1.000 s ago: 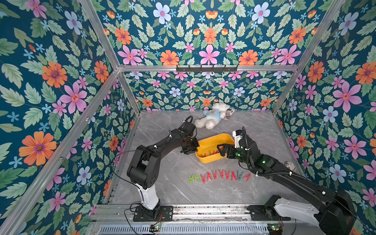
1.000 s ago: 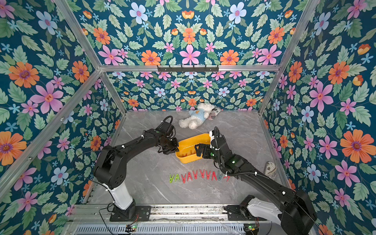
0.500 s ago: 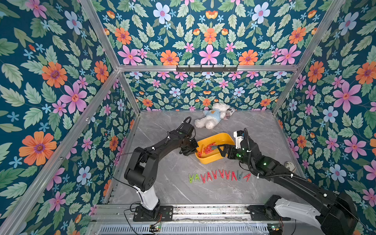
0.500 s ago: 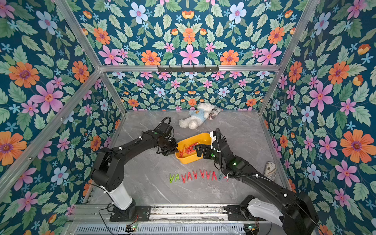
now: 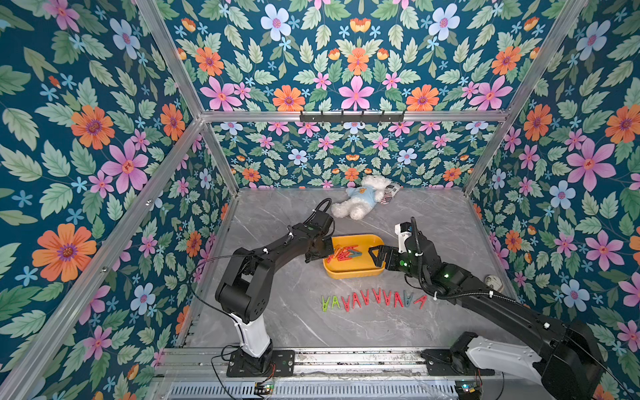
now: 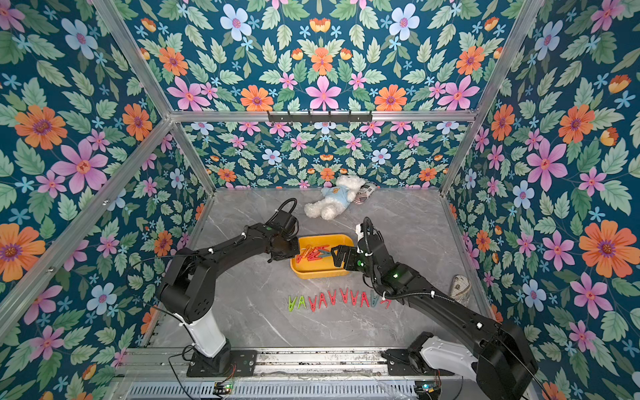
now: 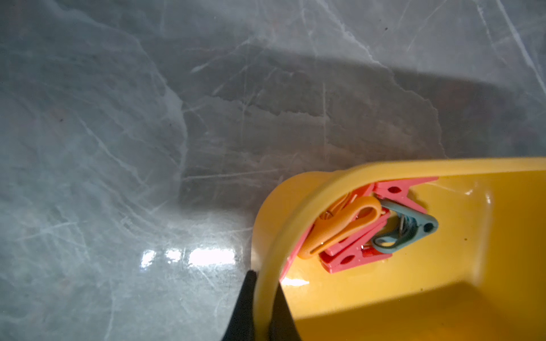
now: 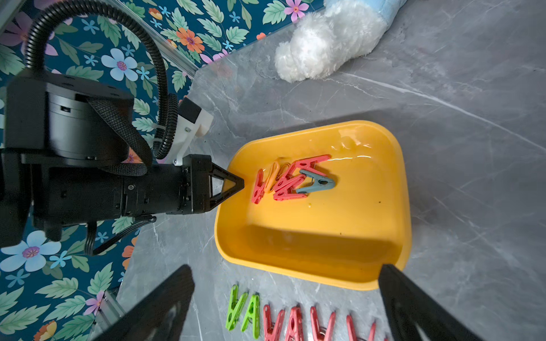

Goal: Take the clothespins out of the storage box
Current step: Adjust the storage box at the center of the board.

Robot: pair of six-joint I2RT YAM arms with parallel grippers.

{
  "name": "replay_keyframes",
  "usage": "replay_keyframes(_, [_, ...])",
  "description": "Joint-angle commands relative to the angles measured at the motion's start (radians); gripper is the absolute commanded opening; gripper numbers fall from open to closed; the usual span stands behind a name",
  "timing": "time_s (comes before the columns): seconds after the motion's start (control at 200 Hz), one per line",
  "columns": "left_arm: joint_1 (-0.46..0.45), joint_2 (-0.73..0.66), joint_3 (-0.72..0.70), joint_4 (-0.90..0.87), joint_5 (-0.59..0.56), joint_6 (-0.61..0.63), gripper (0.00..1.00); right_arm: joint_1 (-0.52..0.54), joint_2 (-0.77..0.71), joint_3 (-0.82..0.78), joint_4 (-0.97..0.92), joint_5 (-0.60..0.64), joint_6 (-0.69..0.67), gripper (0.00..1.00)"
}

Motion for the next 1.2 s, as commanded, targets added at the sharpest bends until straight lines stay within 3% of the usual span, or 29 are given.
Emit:
replay_keyframes(0.0, [-0.008, 0.009, -0.008, 0.053, -0.054, 0.059, 0.0, 0.002, 0.026, 0.019, -0.022, 0.0, 0.004, 0.99])
replay_keyframes(0.125, [-0.008, 0.022, -0.025, 0.081, -0.054, 0.071, 0.0, 0.002, 0.073, 0.043, -0.027, -0.003, -0.002, 0.99])
replay_keyframes(0.28, [-0.008, 0.024, -0.026, 0.095, -0.058, 0.089, 0.21, 0.002, 0.151, 0.089, -0.035, -0.009, -0.015, 0.98])
replay_keyframes(0.54, [-0.007, -0.062, -0.026, 0.092, -0.057, 0.085, 0.6, 0.001, 0.329, 0.219, -0.095, -0.005, -0.153, 0.75])
replay_keyframes(0.68, [-0.007, -0.141, -0.036, 0.08, -0.065, 0.073, 0.85, 0.002, 0.424, 0.301, -0.124, 0.008, -0.22, 0.51])
replay_keyframes(0.74, [-0.007, -0.177, -0.046, 0.079, -0.069, 0.066, 0.99, 0.002, 0.468, 0.331, -0.131, 0.015, -0.239, 0.46])
replay_keyframes(0.91, [-0.007, -0.272, -0.059, 0.058, -0.067, 0.059, 1.0, 0.0, 0.605, 0.417, -0.158, 0.02, -0.278, 0.38])
replay_keyframes(1.195, [-0.006, -0.408, -0.131, 0.075, -0.075, 0.01, 1.0, -0.019, 0.755, 0.511, -0.174, 0.013, -0.336, 0.34])
